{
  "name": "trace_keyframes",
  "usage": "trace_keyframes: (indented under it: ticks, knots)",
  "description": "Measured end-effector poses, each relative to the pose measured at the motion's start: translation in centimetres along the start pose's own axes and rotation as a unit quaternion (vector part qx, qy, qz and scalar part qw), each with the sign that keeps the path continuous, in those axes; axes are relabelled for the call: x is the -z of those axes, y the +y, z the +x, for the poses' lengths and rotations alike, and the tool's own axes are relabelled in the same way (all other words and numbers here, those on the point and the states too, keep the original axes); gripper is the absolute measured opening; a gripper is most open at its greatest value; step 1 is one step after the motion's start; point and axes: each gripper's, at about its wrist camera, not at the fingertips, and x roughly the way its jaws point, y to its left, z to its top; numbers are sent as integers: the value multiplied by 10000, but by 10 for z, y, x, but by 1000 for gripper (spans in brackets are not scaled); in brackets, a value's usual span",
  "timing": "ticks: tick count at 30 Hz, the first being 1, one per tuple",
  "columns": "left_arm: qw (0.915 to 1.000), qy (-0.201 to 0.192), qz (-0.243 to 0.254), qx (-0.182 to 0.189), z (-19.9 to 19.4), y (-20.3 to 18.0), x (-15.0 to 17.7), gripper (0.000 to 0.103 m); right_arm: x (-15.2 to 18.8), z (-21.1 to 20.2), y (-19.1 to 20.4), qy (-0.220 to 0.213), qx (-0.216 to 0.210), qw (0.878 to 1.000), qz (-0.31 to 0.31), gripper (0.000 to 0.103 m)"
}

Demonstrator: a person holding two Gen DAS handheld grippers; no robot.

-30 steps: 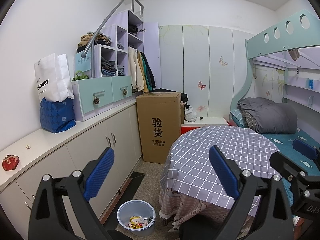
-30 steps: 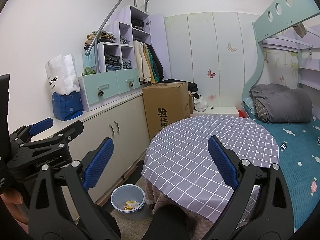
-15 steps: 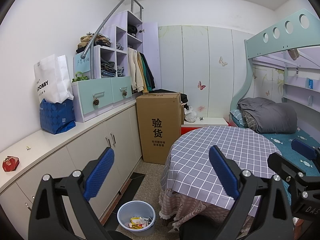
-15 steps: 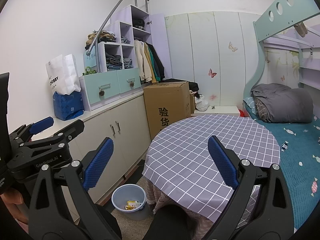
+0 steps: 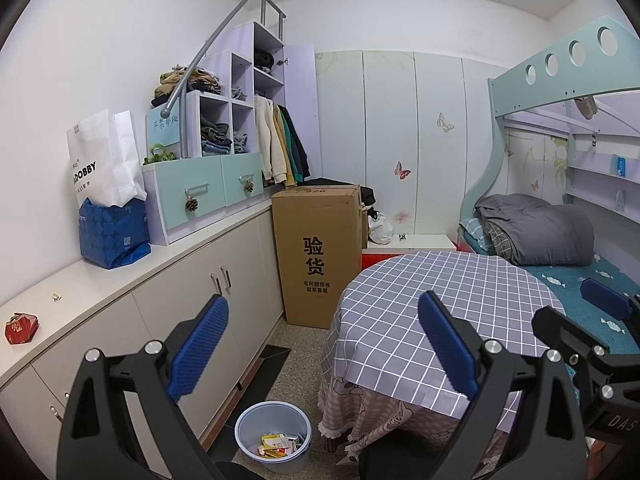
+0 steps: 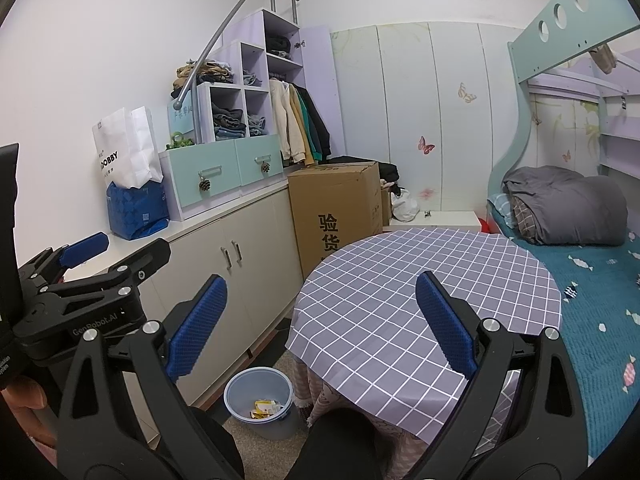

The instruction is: Collect trash

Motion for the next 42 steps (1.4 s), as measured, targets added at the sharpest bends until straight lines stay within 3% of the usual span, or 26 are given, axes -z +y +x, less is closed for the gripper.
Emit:
trace_keyframes:
  ticks: [42]
  knots:
    - [9999, 67, 141, -2, 9, 15, 10, 94, 17, 12, 4, 136, -9, 9998, 166, 93]
